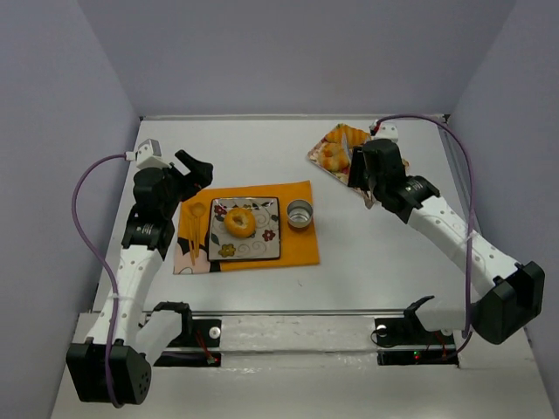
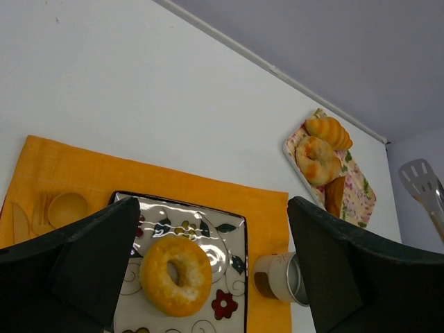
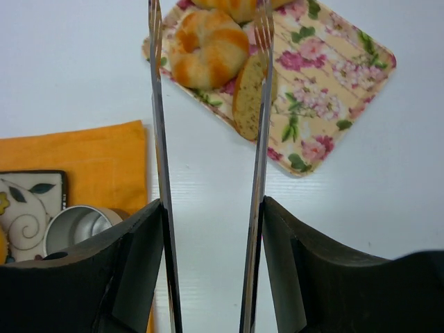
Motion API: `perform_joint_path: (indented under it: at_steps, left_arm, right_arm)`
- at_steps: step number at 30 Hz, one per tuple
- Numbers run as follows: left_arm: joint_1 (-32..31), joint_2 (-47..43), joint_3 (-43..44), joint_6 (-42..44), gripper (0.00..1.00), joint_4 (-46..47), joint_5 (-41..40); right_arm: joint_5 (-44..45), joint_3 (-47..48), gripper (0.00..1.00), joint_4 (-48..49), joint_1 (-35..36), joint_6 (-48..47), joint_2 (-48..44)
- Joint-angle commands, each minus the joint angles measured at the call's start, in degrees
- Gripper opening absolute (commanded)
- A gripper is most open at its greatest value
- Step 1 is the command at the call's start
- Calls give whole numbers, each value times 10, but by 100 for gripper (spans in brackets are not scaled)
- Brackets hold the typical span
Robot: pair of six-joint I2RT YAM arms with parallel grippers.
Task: Place the bread
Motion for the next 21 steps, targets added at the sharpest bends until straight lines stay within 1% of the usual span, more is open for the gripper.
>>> perform_joint_path:
  at_steps: [1,3,7,11,17,19,20,21]
  left_arm:
    - [1,9,7,3,99,15,-12]
    - [1,16,8,4,99,15,-16]
    - [1,26,10,4,99,15,-18]
    - [1,28,10,4,99,14,-22]
    - [1,24,9,3,99,13,-31]
    - [1,24,8,3,99,13,-31]
    - [1,24,9,3,99,12,-32]
    - [1,25,9,3,99,12,-32]
  right_arm:
    - [38,-22,62,-28,-27,30,9]
    - [23,-24,64,-32,-40,27,20]
    - [15,-11,67,-35,-46,19,72]
    - [-18,3,68,-36,-60,11,113]
    - [-38,17,67,-31,-77,3,172]
    - [-42,18,65,-29,-83,7,180]
    - [-44,18,58,-27,-90,12,183]
    - [-44,18,53,-24,-90,11,185]
